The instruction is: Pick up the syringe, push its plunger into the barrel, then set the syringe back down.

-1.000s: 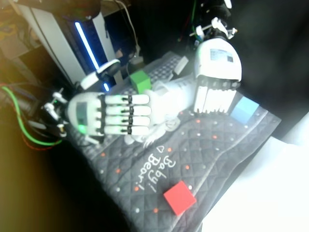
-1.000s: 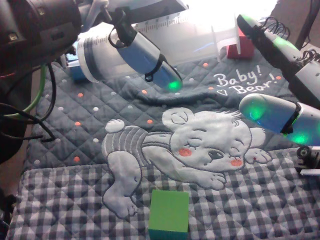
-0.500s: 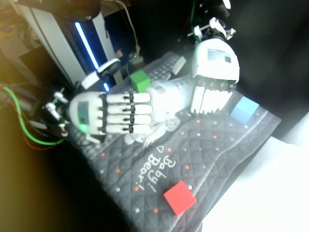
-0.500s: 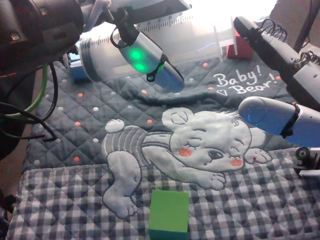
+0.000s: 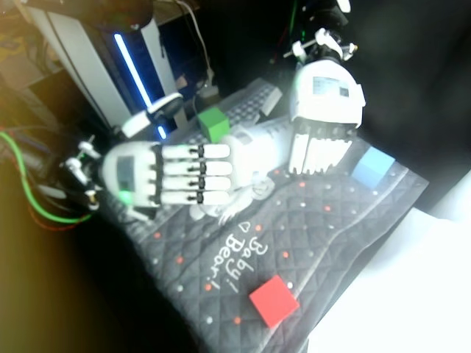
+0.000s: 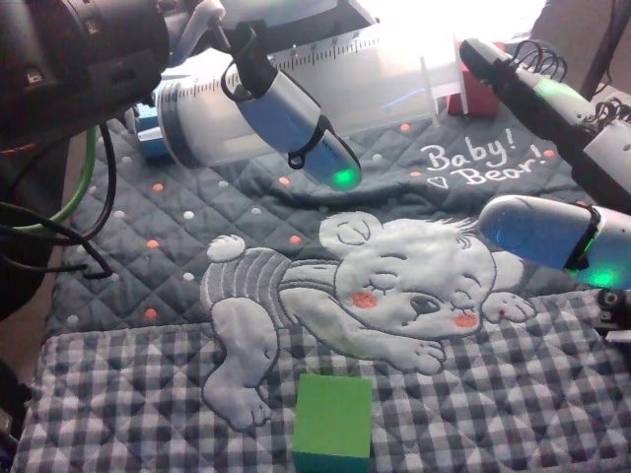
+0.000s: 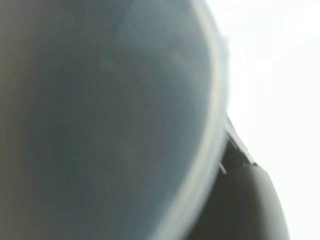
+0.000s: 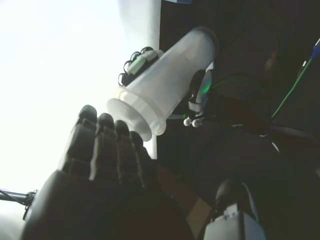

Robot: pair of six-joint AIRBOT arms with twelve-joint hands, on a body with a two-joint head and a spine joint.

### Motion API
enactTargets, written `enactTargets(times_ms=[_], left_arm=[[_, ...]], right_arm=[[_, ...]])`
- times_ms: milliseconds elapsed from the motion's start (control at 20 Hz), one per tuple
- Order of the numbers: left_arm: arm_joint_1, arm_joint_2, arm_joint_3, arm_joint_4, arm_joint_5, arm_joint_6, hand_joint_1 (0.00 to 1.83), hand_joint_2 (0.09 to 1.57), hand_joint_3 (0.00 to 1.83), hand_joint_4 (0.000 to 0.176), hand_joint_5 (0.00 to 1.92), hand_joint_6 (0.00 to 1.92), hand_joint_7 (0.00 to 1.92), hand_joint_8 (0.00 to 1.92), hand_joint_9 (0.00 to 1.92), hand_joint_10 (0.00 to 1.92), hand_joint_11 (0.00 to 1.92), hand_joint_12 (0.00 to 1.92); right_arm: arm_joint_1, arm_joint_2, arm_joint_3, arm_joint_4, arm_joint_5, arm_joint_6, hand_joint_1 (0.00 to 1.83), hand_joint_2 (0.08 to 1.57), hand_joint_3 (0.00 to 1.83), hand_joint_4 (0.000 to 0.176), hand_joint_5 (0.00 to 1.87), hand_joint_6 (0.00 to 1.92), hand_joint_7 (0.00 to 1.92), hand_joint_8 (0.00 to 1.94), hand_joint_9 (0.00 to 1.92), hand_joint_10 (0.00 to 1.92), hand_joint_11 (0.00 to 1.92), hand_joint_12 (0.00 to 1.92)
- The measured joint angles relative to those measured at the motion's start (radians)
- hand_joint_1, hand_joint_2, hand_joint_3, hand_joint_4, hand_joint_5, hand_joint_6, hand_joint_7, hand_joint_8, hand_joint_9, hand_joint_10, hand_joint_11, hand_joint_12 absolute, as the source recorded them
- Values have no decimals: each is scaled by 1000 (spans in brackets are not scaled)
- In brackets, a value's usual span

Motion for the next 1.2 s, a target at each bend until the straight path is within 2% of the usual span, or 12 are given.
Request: enactTargets(times_ms=[100, 250, 300, 350, 550, 600, 850, 1050, 1200], left_arm=[[1, 4, 0, 0, 0, -1, 1255, 1318, 0, 0, 1286, 1921, 1475, 1921, 1504, 1921, 1417, 1921], [4, 5, 0, -8, 4, -4, 1338, 1288, 0, 0, 1291, 1921, 1487, 1921, 1526, 1921, 1480, 1921], [7, 5, 0, -8, 3, -5, 1307, 1301, 0, 0, 1282, 1921, 1476, 1921, 1517, 1921, 1476, 1921], [8, 5, 0, -8, 4, -5, 1282, 1303, 0, 0, 1280, 1921, 1468, 1921, 1506, 1921, 1456, 1921], [10, 16, 0, -31, -5, -11, 1294, 1303, 0, 0, 1278, 1921, 1451, 1921, 1475, 1921, 1382, 1921], [18, 22, 0, -32, -4, -13, 1273, 1314, 0, 0, 1285, 1921, 1449, 1921, 1444, 1921, 1263, 1921], [30, 23, 0, -26, 5, -17, 1303, 1301, 0, 0, 1267, 1921, 1466, 1921, 1516, 1921, 1503, 1921], [30, 23, -4, 0, 7, -20, 1271, 1303, 0, 0, 1245, 1921, 1440, 1921, 1507, 1921, 1504, 1921], [35, 23, -4, 9, 11, -20, 1338, 1275, 0, 0, 1241, 1921, 1436, 1921, 1522, 1921, 1542, 1921]], right_arm=[[0, 6, 0, -7, -3, 0, 0, 935, 11, 0, 50, 15, 0, 0, 0, 0, 0, 0], [1, 40, -5, -23, -14, 0, 0, 955, 16, 0, 13, 2, 0, 0, 0, 0, 0, 0], [1, 49, -8, -23, -14, 0, 0, 1019, 14, 0, 3, 0, 0, 0, 0, 0, 0, 0], [9, 62, -14, -22, -15, 0, 77, 1055, 19, 0, 0, 0, 0, 0, 0, 0, 0, 0], [26, 69, -17, -18, 10, -1, 35, 919, 0, 0, 0, 0, 0, 0, 0, 0, 7, 3], [34, 69, -17, -22, 16, -2, 22, 899, 0, 0, 0, 0, 0, 0, 0, 0, 4, 2], [37, 79, -24, -18, 38, -11, 10, 866, 0, 0, 68, 15, 25, 7, 0, 0, 0, 0], [37, 79, -24, -10, 56, -22, 0, 828, 0, 0, 53, 4, 1, 0, 0, 0, 1, 0], [37, 79, -24, -11, 56, -23, 18, 849, 0, 0, 53, 4, 9, 3, 0, 0, 0, 0]])
